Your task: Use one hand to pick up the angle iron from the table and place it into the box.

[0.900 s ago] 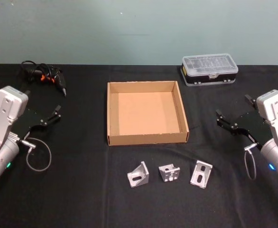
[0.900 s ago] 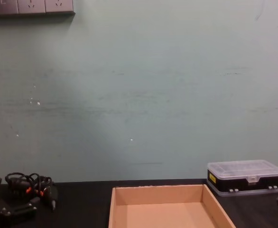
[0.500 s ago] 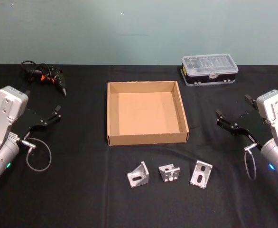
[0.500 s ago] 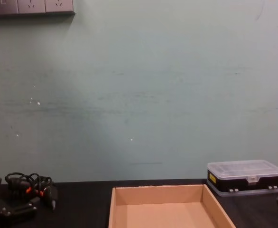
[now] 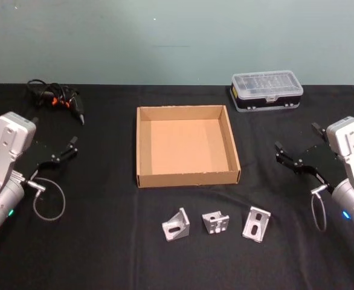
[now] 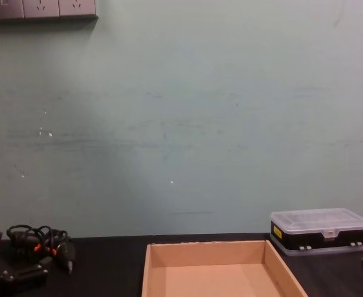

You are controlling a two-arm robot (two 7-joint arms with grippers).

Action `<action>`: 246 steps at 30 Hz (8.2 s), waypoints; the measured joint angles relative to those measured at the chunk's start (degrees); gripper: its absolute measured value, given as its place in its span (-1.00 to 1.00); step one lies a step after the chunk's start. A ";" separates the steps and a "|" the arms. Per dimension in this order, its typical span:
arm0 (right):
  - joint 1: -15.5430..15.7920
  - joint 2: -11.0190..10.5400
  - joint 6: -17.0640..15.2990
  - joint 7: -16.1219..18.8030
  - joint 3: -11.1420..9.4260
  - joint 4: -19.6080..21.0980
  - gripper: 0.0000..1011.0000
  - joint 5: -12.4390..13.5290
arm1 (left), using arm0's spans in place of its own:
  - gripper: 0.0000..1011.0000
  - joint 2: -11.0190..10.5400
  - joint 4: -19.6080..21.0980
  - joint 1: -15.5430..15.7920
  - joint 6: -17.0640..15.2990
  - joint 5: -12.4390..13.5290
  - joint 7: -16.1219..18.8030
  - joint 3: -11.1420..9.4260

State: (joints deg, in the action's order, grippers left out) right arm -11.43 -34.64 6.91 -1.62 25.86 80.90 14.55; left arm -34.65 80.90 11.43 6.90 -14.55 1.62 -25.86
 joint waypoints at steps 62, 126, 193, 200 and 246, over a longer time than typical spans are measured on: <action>15.23 -13.34 -21.07 14.79 -10.47 25.71 0.98 15.70 | 0.98 0.00 0.00 0.00 0.00 0.00 0.00 0.00; 6.66 -12.21 -34.71 27.42 -2.16 22.85 -0.13 8.50 | 0.98 0.00 0.00 0.00 0.00 0.00 0.00 0.00; -21.28 14.79 -37.94 18.27 4.28 -4.31 -0.85 4.10 | 0.98 0.00 0.00 0.00 0.00 0.00 0.00 0.00; -23.00 17.64 -35.27 17.04 4.90 -9.73 -0.85 1.71 | 0.98 0.00 0.00 0.00 0.00 0.00 0.00 0.00; -24.00 20.04 -35.22 15.55 3.73 -14.03 0.71 -0.11 | 0.98 0.00 0.00 0.00 0.00 0.00 0.00 0.00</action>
State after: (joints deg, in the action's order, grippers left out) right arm -35.43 -14.60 -28.32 13.93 29.59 66.87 14.44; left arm -34.65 80.90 11.43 6.91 -14.55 1.62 -25.86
